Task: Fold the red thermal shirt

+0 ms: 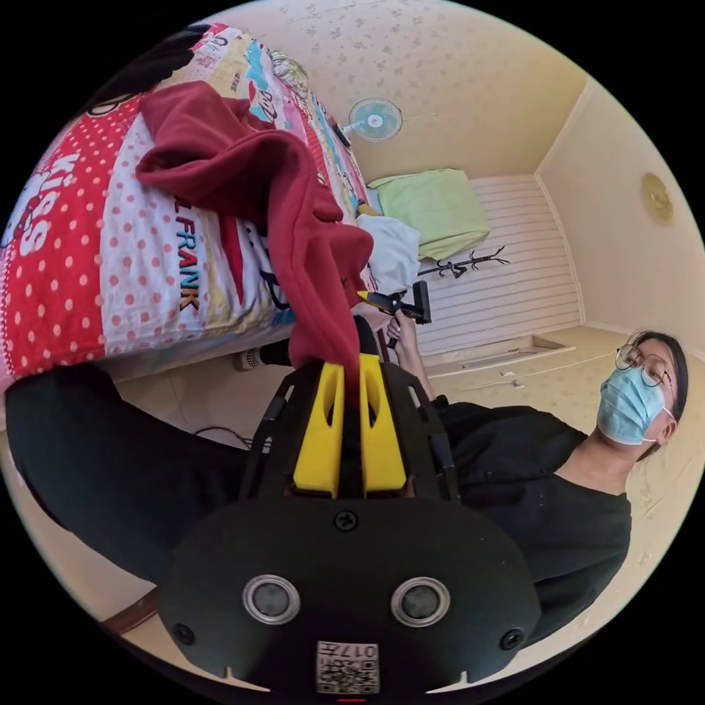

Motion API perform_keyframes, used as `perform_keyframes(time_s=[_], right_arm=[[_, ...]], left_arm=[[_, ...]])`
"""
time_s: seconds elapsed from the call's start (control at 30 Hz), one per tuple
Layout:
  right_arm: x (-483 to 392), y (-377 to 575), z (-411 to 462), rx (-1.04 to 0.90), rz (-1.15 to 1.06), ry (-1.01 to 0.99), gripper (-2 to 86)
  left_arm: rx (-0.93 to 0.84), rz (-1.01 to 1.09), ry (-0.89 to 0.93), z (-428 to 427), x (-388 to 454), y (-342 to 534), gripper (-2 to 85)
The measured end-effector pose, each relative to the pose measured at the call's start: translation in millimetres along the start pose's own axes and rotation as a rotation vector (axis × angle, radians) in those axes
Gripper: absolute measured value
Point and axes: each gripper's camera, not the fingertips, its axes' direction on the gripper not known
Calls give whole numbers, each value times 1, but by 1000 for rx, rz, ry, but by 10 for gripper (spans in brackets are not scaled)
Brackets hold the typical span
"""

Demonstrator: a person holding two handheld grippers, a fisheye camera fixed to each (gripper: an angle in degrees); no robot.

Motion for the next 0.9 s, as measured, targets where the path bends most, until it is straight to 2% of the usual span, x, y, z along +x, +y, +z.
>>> perform_keyframes(time_s=[0.07, 0.13, 0.2, 0.27, 0.33, 0.43, 0.57, 0.67, 0.8, 0.9], right_arm=[[-13, 24, -37, 144, -161, -274, 33], [-28, 41, -70, 233, -355, -458, 29], [-45, 55, -98, 281, -483, -547, 25], [-71, 69, -127, 291, -543, -479, 22], [-92, 79, -140, 293, -582, -404, 20], [-119, 92, -147, 281, -615, -273, 19], [-141, 113, -156, 295, -682, -253, 19], [-140, 103, -153, 303, -661, -177, 21], [-125, 41, -123, 224, -640, -174, 26], [-105, -39, -100, 242, -547, -275, 34]], left_arm=[[49, 28, -36, -16, 12, 12, 38], [132, 92, -99, -42, 39, 30, 39], [181, 190, -132, -58, 69, 42, 39], [215, 283, -151, -70, 99, 52, 39], [200, 345, -318, -69, 133, 63, 38], [175, 367, -431, -64, 157, 81, 37], [168, 396, -413, -63, 173, 110, 37], [164, 345, -319, -64, 162, 114, 38], [138, 232, -304, -54, 112, 60, 39], [213, 226, -277, -63, 89, -3, 39]])
